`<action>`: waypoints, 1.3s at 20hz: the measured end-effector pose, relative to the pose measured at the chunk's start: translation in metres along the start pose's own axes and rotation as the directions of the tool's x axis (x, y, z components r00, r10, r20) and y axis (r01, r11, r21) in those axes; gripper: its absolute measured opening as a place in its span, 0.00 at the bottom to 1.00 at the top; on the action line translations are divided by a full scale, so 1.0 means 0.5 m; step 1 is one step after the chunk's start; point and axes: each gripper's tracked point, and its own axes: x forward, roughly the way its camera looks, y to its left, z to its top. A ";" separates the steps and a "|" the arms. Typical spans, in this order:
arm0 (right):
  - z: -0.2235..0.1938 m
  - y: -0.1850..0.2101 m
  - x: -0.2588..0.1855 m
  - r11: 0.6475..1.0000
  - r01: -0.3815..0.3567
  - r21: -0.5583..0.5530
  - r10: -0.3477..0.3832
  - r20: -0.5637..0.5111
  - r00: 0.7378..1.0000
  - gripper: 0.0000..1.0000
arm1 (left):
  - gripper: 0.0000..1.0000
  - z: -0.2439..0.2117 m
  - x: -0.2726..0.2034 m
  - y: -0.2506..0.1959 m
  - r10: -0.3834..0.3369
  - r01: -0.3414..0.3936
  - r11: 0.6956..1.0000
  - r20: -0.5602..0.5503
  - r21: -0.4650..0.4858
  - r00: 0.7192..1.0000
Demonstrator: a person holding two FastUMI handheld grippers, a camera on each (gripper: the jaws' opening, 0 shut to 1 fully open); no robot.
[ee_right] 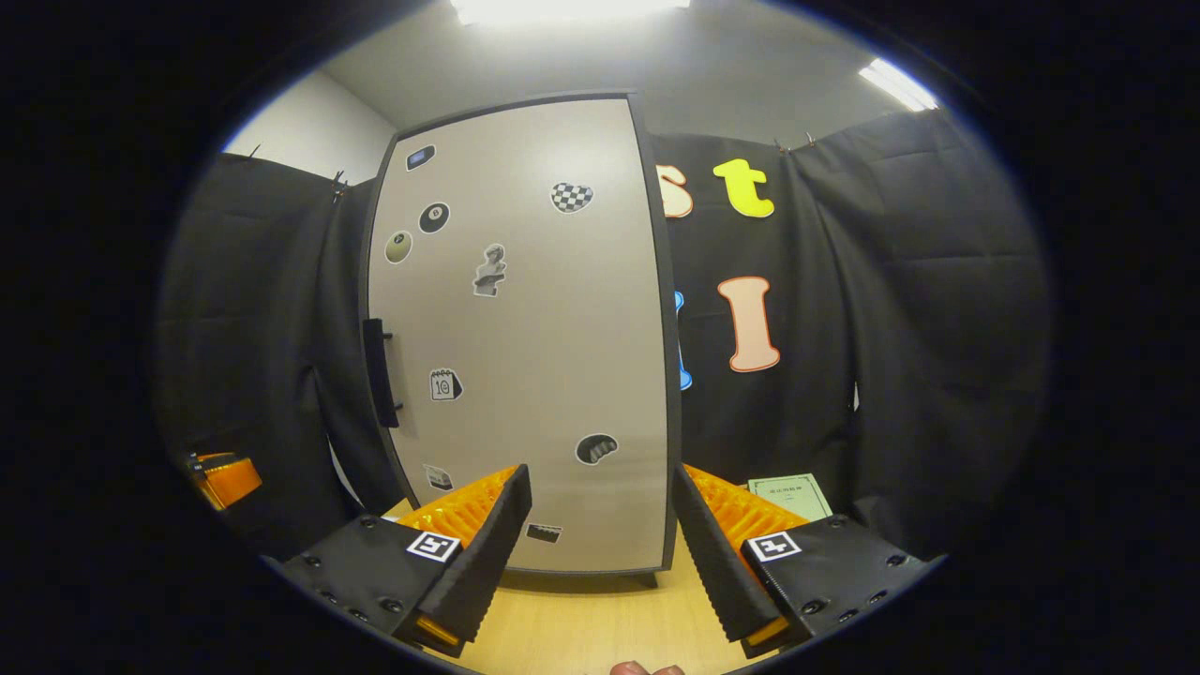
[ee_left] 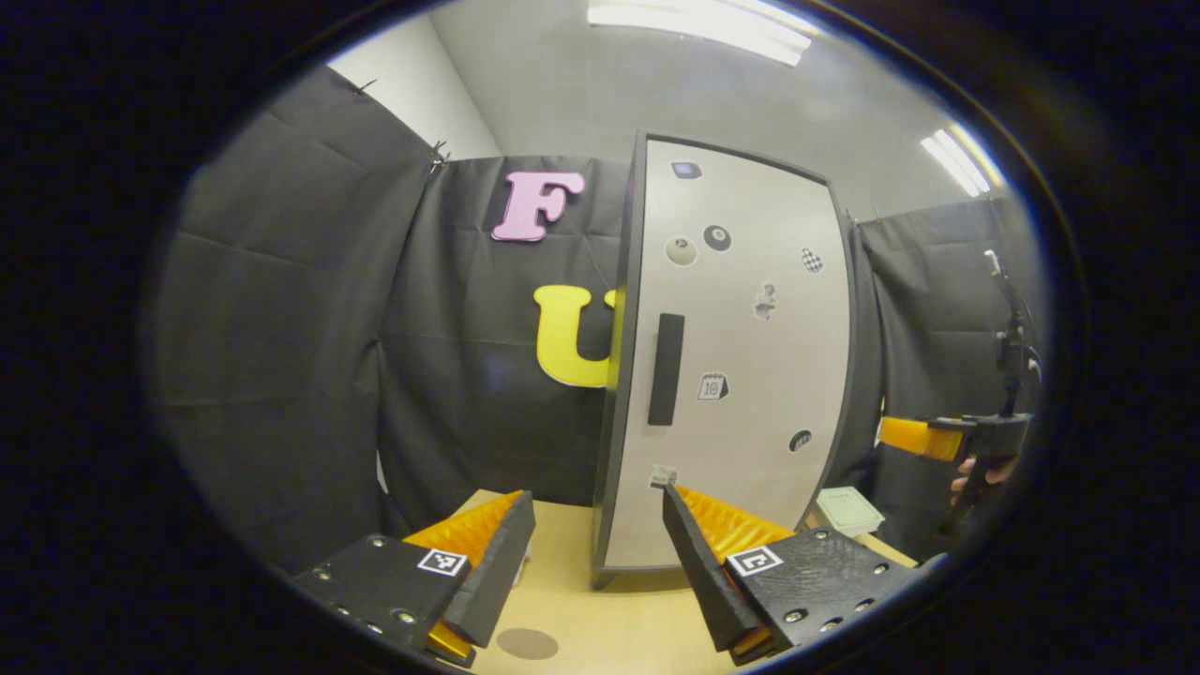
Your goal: Open the cabinet door with the right hand, grasp the bottle in the cabinet with the left hand and place it on the coaster, then close the cabinet door with the right hand.
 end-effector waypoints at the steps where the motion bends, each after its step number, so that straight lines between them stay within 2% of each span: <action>1: 0.005 0.012 0.009 1.000 -0.004 -0.004 0.004 -0.002 1.000 0.95 | 0.85 -0.002 -0.004 0.011 0.007 -0.007 1.000 0.001 0.007 1.000; 4: 0.039 0.053 0.039 0.998 -0.024 -0.054 0.025 0.022 0.999 0.95 | 0.85 -0.018 -0.021 0.049 0.036 -0.036 0.999 0.000 0.006 0.999; 5: 0.053 0.077 0.048 0.997 -0.045 -0.068 0.048 0.033 0.998 0.92 | 0.83 -0.025 -0.029 0.063 0.050 -0.050 0.999 -0.002 0.003 0.999; 7: 0.084 0.121 0.066 0.993 -0.079 -0.085 0.084 0.053 0.995 0.95 | 0.83 -0.046 -0.040 0.092 0.074 -0.074 0.997 -0.017 -0.008 0.997; 10: 0.133 0.194 0.094 0.987 -0.126 -0.103 0.136 0.099 0.986 0.93 | 0.85 -0.076 -0.054 0.130 0.106 -0.107 0.994 -0.037 -0.019 0.994; 13: 0.153 0.256 0.113 0.978 -0.151 -0.141 0.167 0.108 0.980 0.95 | 0.83 -0.087 -0.065 0.168 0.129 -0.130 0.991 -0.034 -0.029 0.991; 17: 0.157 0.341 0.138 0.972 -0.196 -0.127 0.208 0.092 0.974 0.93 | 0.85 -0.100 -0.072 0.219 0.162 -0.164 0.985 -0.037 -0.046 0.986; 20: 0.154 0.385 0.165 0.970 -0.207 -0.127 0.219 0.084 0.972 0.96 | 0.83 -0.111 -0.078 0.252 0.171 -0.173 0.984 -0.041 -0.050 0.984; 21: 0.152 0.397 0.172 0.970 -0.208 -0.123 0.219 0.082 0.972 0.94 | 0.83 -0.115 -0.077 0.261 0.171 -0.174 0.983 -0.046 -0.055 0.984; 26: 0.146 0.445 0.213 0.974 -0.196 -0.113 0.206 0.077 0.976 0.96 | 0.83 -0.150 -0.075 0.299 0.181 -0.187 0.978 -0.076 -0.093 0.981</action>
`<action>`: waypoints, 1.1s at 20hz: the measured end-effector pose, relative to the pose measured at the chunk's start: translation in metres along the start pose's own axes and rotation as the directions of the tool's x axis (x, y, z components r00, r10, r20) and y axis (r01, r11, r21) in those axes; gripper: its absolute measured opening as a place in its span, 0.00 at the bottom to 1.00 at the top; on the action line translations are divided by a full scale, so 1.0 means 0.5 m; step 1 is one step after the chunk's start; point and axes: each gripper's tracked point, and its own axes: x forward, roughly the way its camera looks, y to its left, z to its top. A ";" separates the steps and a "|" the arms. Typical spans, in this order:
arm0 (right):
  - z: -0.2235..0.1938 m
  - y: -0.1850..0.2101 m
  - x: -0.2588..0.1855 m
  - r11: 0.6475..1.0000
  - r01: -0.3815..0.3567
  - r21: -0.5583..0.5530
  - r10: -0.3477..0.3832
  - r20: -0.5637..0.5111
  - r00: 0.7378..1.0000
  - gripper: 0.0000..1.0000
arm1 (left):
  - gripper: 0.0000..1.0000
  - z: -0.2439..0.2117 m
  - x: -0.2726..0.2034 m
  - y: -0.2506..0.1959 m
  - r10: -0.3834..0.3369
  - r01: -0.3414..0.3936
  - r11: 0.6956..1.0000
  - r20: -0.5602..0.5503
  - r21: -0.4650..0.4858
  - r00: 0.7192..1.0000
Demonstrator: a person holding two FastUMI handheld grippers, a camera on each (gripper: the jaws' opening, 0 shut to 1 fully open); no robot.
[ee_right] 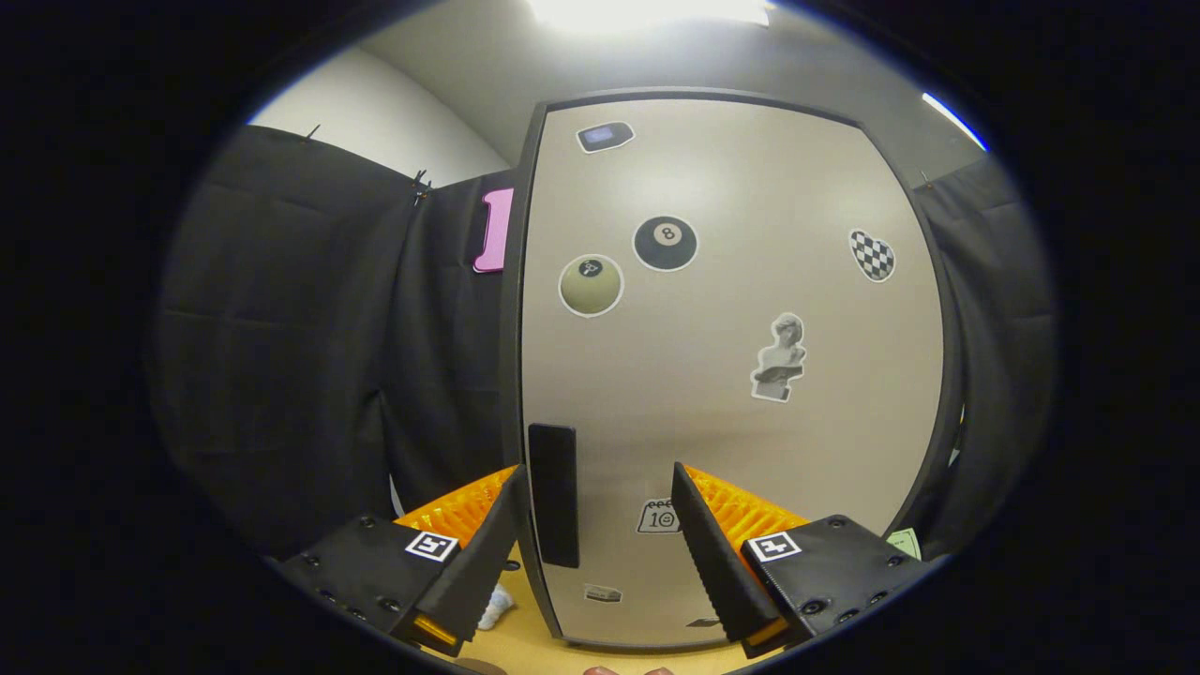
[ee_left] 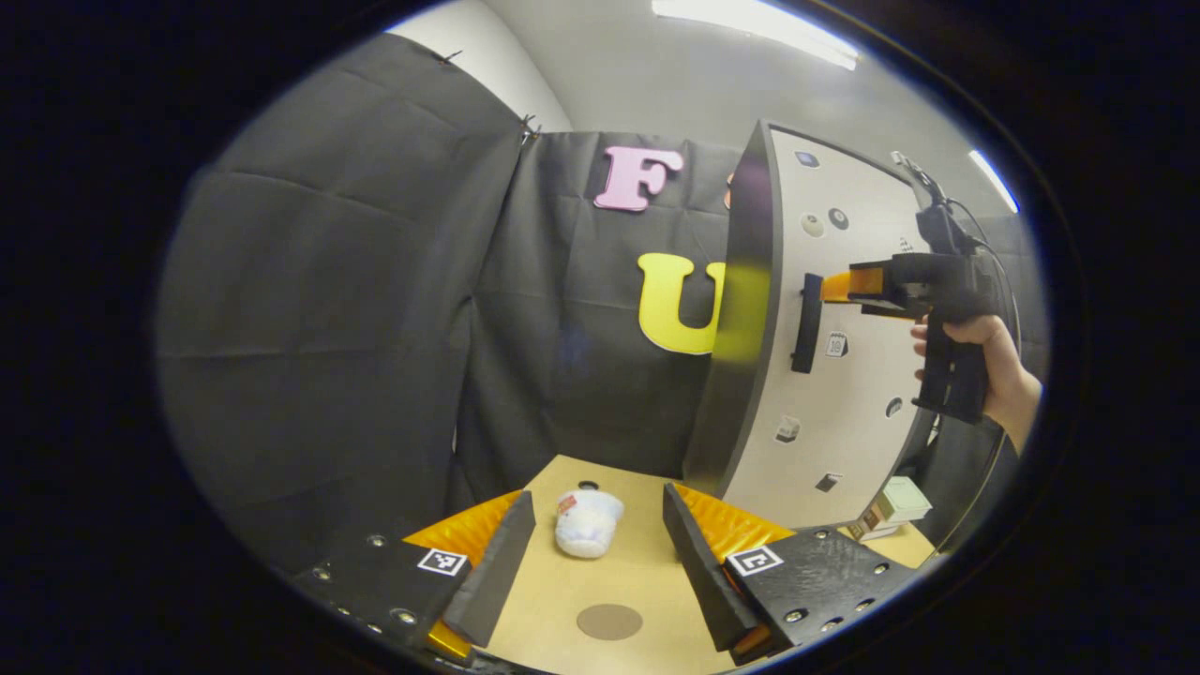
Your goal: Open the cabinet door with the right hand, grasp the bottle in the cabinet with the left hand and place it on the coaster, then close the cabinet door with the right hand.
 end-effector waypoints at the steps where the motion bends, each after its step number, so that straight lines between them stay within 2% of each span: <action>1: -0.005 0.009 0.010 1.000 0.002 -0.002 -0.002 -0.006 1.000 0.94 | 0.83 -0.005 0.002 0.007 0.003 -0.003 1.000 -0.005 -0.002 1.000; 4: -0.018 0.031 0.036 1.000 0.004 0.003 -0.004 -0.025 1.000 0.94 | 0.83 -0.019 0.008 0.026 0.008 -0.008 1.000 -0.017 0.003 1.000; 11: -0.068 0.033 0.083 0.996 0.084 -0.011 -0.085 -0.101 0.991 0.96 | 0.83 -0.038 0.007 0.057 0.043 -0.043 0.999 -0.040 0.005 0.998; 12: -0.073 0.034 0.089 0.996 0.087 -0.006 -0.087 -0.112 0.990 0.96 | 0.87 -0.043 0.009 0.062 0.048 -0.048 0.999 -0.042 0.001 0.998; 14: -0.085 0.040 0.091 0.996 0.089 0.013 -0.086 -0.130 0.988 0.83 | 0.85 -0.060 0.003 0.084 0.054 -0.054 0.998 -0.052 -0.006 0.997; 17: -0.096 0.046 0.098 0.997 0.073 0.003 -0.072 -0.152 0.986 0.41 | 0.83 -0.052 -0.008 0.097 0.072 -0.072 0.997 -0.042 0.001 0.996; 19: -0.099 0.045 0.096 0.997 0.082 0.008 -0.079 -0.160 0.984 0.38 | 0.86 -0.042 -0.010 0.092 0.072 -0.072 0.997 -0.029 0.006 0.997; 20: -0.099 0.044 0.095 0.996 0.088 0.019 -0.084 -0.164 0.983 0.34 | 0.83 -0.043 -0.010 0.092 0.072 -0.072 0.997 -0.029 0.010 0.997; 22: -0.100 0.045 0.096 0.995 0.096 0.034 -0.089 -0.167 0.982 0.34 | 0.83 -0.048 -0.008 0.086 0.069 -0.069 0.998 -0.035 0.016 0.997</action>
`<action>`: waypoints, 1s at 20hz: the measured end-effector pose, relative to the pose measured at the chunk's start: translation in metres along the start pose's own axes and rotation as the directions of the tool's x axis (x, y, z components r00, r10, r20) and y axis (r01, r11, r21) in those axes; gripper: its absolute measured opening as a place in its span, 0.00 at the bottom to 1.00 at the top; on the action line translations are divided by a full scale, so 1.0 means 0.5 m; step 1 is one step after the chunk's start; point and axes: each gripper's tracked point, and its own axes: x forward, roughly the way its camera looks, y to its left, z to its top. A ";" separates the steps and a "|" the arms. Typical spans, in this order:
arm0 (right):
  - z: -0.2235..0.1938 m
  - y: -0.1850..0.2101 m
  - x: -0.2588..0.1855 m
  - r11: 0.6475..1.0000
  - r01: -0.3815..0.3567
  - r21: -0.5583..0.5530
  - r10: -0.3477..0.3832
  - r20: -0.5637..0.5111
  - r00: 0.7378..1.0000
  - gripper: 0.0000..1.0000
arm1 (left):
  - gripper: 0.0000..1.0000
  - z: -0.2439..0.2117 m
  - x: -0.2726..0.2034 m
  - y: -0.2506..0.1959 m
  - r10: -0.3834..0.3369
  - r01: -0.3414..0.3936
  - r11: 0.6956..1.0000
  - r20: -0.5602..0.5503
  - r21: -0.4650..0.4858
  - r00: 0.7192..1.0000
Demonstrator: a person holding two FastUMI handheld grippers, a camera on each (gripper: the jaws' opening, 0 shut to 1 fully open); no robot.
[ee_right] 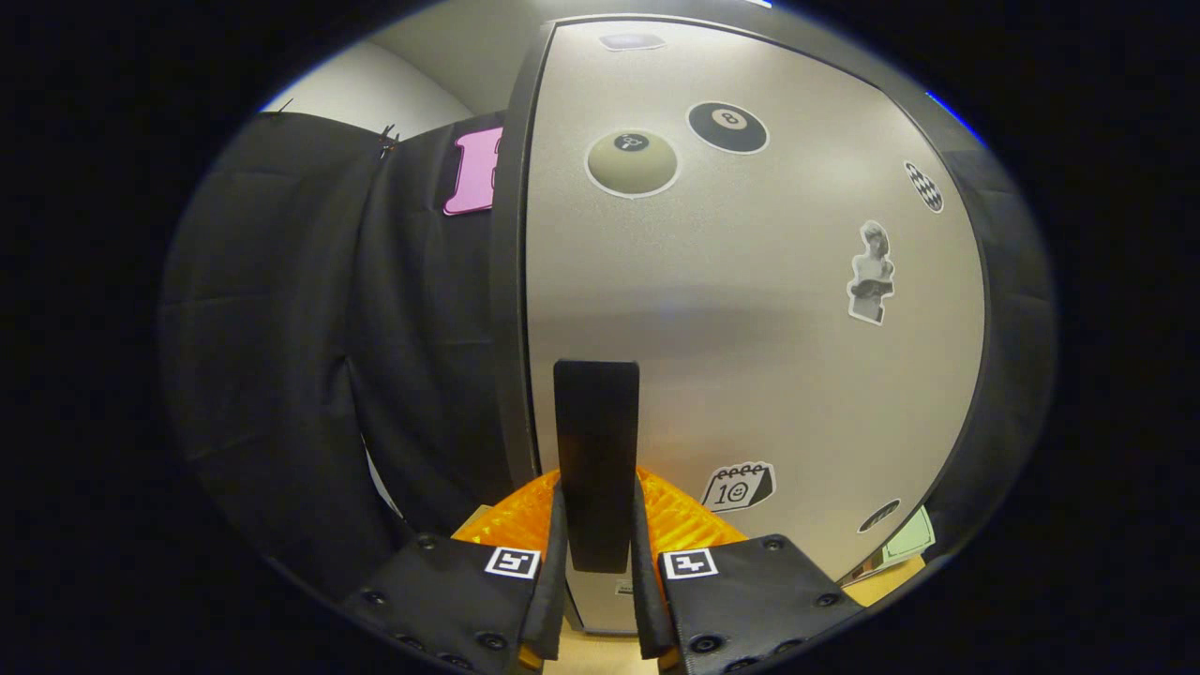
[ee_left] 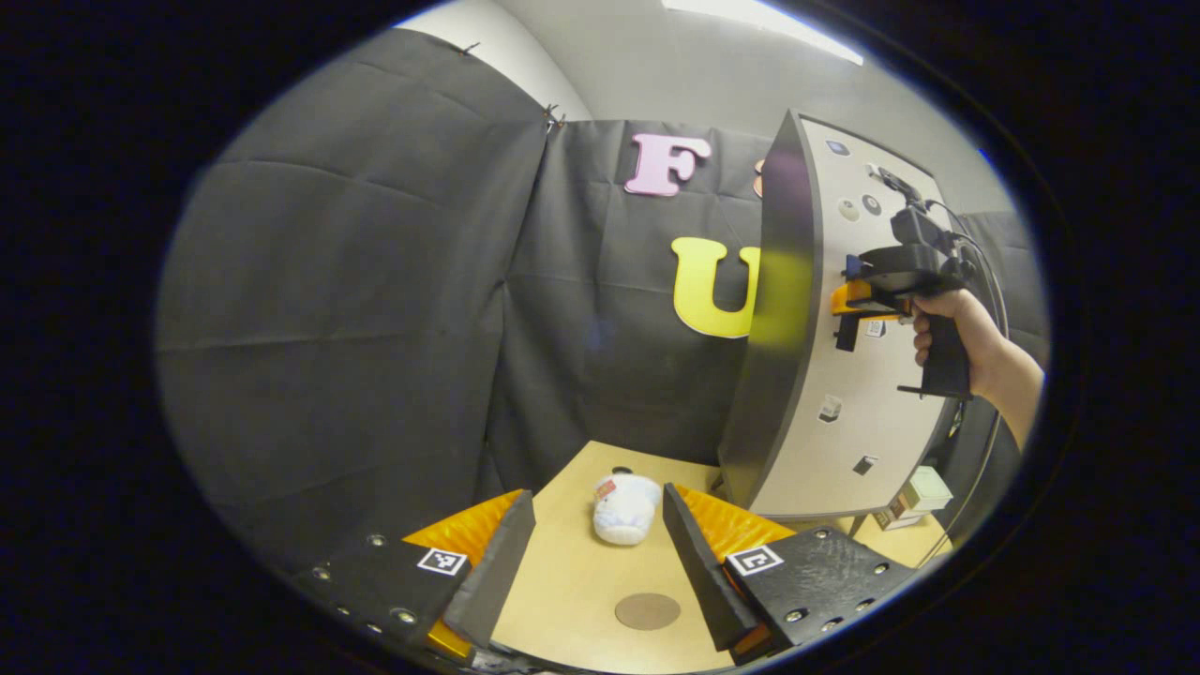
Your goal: Open the cabinet door with the right hand, grasp the bottle in the cabinet with the left hand and place it on the coaster, then close the cabinet door with the right hand.
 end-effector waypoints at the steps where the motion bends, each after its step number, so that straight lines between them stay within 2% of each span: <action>1: 0.001 -0.001 0.001 1.000 -0.009 -0.020 0.010 0.010 1.000 0.28 | 0.83 -0.002 -0.002 -0.005 -0.008 0.008 1.000 -0.004 0.001 1.000; 2: 0.002 -0.002 0.004 0.999 -0.026 -0.031 0.026 0.021 0.999 0.28 | 0.85 -0.005 -0.004 -0.009 -0.017 0.017 1.000 -0.011 -0.004 1.000; 5: -0.002 0.003 -0.006 0.994 -0.105 -0.008 0.105 0.001 0.994 0.14 | 0.84 0.007 -0.004 -0.028 -0.047 0.047 0.998 -0.003 -0.037 0.999; 6: -0.004 0.005 -0.007 0.993 -0.121 -0.014 0.121 -0.011 0.993 0.15 | 0.83 0.008 -0.001 -0.032 -0.054 0.054 0.998 0.000 -0.042 0.999; 7: -0.005 0.004 -0.008 0.990 -0.133 -0.034 0.133 -0.021 0.991 0.11 | 0.83 0.010 0.006 -0.038 -0.062 0.062 0.997 0.000 -0.044 0.998; 13: -0.008 0.010 -0.050 0.976 -0.208 -0.062 0.208 -0.016 0.978 0.11 | 0.85 0.024 0.024 -0.077 -0.083 0.083 0.997 0.013 0.001 0.996; 15: -0.009 0.012 -0.072 0.966 -0.247 -0.073 0.247 -0.013 0.969 0.11 | 0.87 0.025 0.014 -0.094 -0.077 0.077 0.997 0.013 -0.006 0.997; 17: -0.010 0.010 -0.093 0.955 -0.286 -0.074 0.285 -0.015 0.958 0.11 | 0.83 0.029 0.005 -0.111 -0.076 0.077 0.997 0.017 -0.015 0.997; 20: -0.011 0.009 -0.132 0.938 -0.341 -0.069 0.341 -0.017 0.940 0.11 | 0.85 0.048 -0.022 -0.166 -0.088 0.088 0.996 0.029 0.008 0.996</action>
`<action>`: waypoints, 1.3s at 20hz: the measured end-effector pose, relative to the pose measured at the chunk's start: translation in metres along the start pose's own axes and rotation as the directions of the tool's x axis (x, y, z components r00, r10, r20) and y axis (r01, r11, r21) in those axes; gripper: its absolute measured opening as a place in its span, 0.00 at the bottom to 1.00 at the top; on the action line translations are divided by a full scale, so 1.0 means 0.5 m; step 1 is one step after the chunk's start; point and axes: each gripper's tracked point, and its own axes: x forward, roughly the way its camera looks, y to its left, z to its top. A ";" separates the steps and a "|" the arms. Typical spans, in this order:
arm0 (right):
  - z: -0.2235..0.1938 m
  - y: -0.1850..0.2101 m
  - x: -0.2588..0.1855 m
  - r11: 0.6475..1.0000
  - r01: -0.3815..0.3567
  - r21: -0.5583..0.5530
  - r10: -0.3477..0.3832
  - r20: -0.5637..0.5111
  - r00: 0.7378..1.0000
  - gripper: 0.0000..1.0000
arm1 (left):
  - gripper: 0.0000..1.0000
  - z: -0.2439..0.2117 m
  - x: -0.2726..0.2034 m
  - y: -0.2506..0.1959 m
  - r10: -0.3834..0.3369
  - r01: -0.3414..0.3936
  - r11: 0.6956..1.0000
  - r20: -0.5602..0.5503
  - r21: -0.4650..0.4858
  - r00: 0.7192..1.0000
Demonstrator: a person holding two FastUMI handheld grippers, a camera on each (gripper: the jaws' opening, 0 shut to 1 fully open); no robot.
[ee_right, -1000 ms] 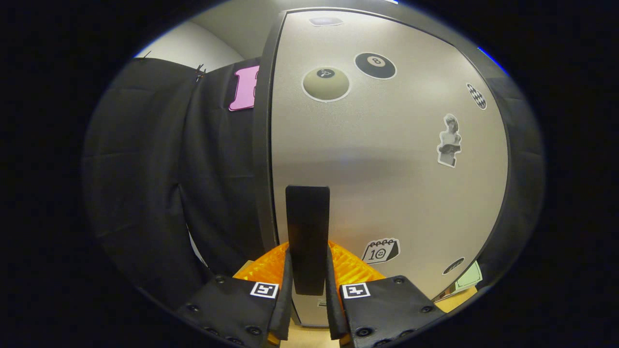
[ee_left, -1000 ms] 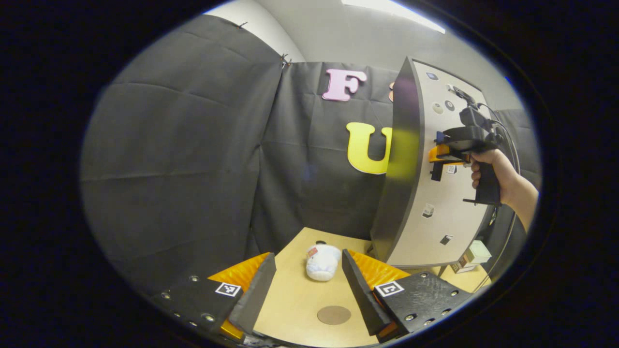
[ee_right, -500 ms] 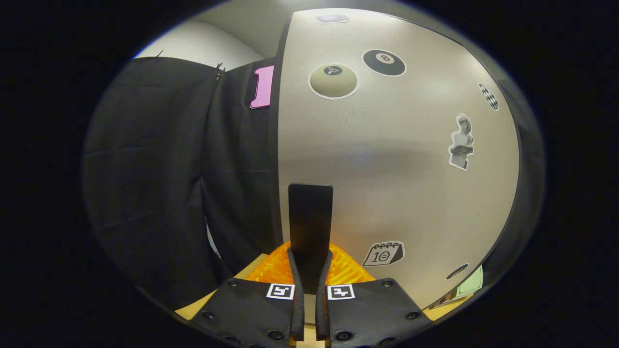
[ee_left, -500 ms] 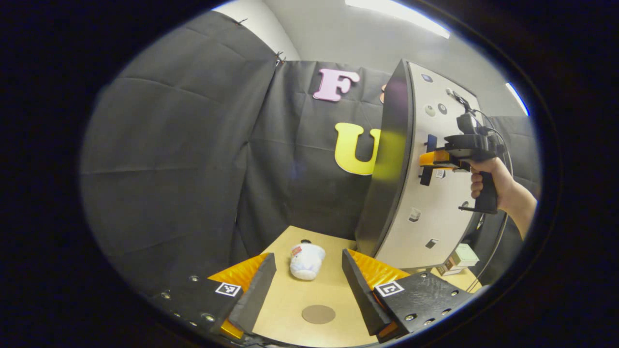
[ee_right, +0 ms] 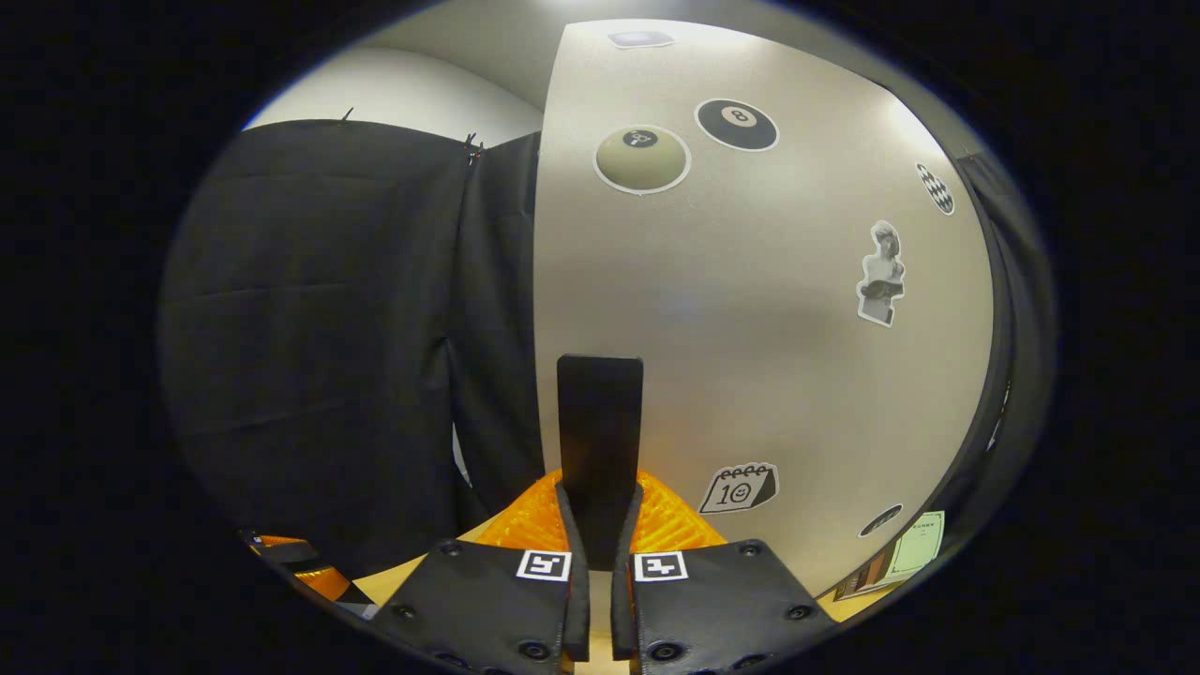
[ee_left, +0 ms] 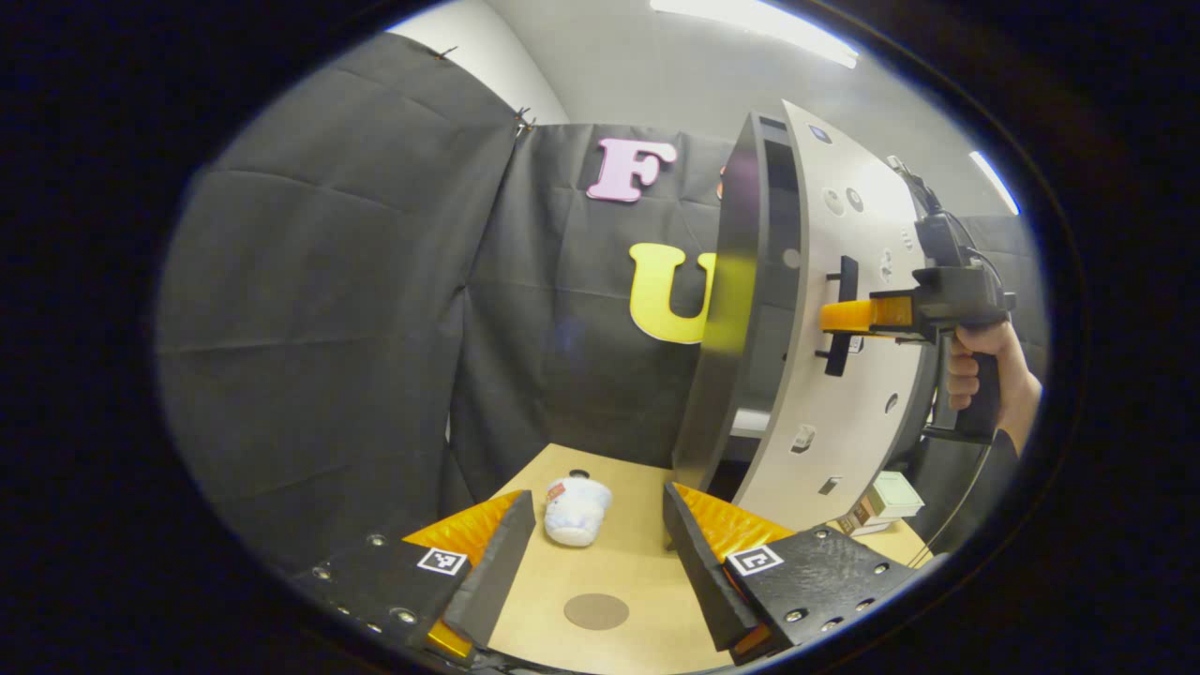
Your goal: Open the cabinet door with the right hand, grasp the bottle in the cabinet with the left hand and place it on the coaster, then close the cabinet door with the right hand.
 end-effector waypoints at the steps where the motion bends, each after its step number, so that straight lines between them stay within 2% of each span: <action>1: 0.000 0.002 -0.009 1.000 -0.016 -0.002 0.016 0.002 1.000 0.11 | 0.85 0.011 -0.012 -0.018 0.000 0.000 1.000 0.008 0.011 1.000; 6: -0.006 -0.002 -0.033 0.997 -0.076 0.009 0.075 0.011 0.997 0.11 | 0.83 0.031 -0.088 -0.094 0.018 -0.022 0.998 0.048 0.066 0.999; 16: -0.012 -0.016 -0.049 0.987 -0.159 0.013 0.159 0.015 0.987 0.11 | 0.84 0.004 -0.187 -0.197 0.059 -0.060 0.995 0.022 0.081 0.998; 22: -0.017 -0.031 -0.064 0.986 -0.166 0.024 0.166 0.020 0.986 0.11 | 0.84 -0.033 -0.257 -0.256 0.060 -0.060 0.998 -0.011 0.026 0.998; 26: -0.017 -0.042 -0.066 0.987 -0.162 0.022 0.161 0.010 0.987 0.11 | 0.83 -0.055 -0.290 -0.278 0.062 -0.062 0.998 -0.014 0.026 0.998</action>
